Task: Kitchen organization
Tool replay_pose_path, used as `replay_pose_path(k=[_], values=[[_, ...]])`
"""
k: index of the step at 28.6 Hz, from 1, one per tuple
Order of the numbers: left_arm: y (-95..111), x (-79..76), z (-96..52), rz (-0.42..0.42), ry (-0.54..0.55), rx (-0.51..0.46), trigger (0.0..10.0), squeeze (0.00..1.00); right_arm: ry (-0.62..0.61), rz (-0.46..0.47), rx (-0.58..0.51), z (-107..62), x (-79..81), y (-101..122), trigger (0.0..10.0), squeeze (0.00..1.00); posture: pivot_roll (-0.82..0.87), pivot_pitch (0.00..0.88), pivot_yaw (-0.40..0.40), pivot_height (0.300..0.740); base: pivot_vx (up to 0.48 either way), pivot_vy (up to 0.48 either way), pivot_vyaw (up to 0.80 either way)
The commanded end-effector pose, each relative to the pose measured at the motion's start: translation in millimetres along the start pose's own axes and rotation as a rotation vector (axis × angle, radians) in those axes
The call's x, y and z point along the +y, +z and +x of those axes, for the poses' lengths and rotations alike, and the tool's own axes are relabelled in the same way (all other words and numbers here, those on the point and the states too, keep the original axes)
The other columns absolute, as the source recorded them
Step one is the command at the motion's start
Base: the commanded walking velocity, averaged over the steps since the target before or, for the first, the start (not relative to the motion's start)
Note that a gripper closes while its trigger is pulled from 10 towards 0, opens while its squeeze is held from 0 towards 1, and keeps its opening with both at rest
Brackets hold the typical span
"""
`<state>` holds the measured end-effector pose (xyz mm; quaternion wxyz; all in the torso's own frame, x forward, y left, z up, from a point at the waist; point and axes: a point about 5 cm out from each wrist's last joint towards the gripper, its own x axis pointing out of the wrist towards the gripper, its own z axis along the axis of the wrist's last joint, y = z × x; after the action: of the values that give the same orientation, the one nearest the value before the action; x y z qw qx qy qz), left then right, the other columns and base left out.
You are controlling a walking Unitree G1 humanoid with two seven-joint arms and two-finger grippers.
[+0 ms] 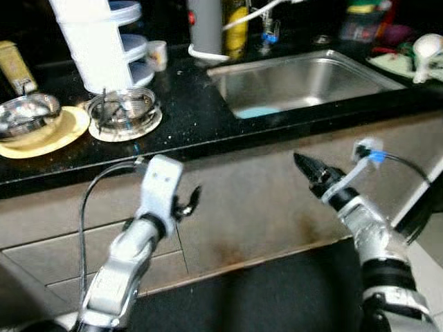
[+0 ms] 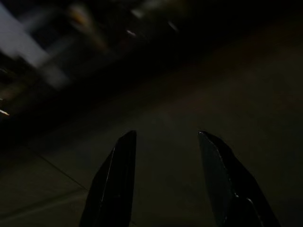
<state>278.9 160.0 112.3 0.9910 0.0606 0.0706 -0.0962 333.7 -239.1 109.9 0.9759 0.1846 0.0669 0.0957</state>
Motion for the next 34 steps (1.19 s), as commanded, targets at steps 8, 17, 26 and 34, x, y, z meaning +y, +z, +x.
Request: replay_pose_path(k=[8,17,26,34], values=[[-67,30.2,-17.3,-0.030,0.109,0.178,10.0,0.00,-0.237,-0.101,0.147,-24.1,-33.9,-44,10.0,0.00,-0.03,0.000,0.035,0.740,0.000,0.000,0.00],[-107,36.9,-36.1,-0.037,0.139,0.286,10.0,0.00,-0.364,-0.182,0.293,-56.5,-54.9,-83,10.0,0.00,-0.03,0.000,0.024,0.740,0.000,0.000,0.00],[-146,35.2,-60.4,-0.156,0.173,0.383,10.0,0.00,-0.347,-0.242,0.376,-81.3,-53.1,-118,10.0,0.00,-0.03,0.000,0.019,0.740,0.000,0.000,0.00],[-151,36.5,-65.7,-0.217,0.194,0.371,10.0,0.00,-0.342,-0.261,0.408,-88.7,-53.0,-128,10.0,0.00,-0.03,0.000,0.008,0.740,0.000,0.000,0.00]])
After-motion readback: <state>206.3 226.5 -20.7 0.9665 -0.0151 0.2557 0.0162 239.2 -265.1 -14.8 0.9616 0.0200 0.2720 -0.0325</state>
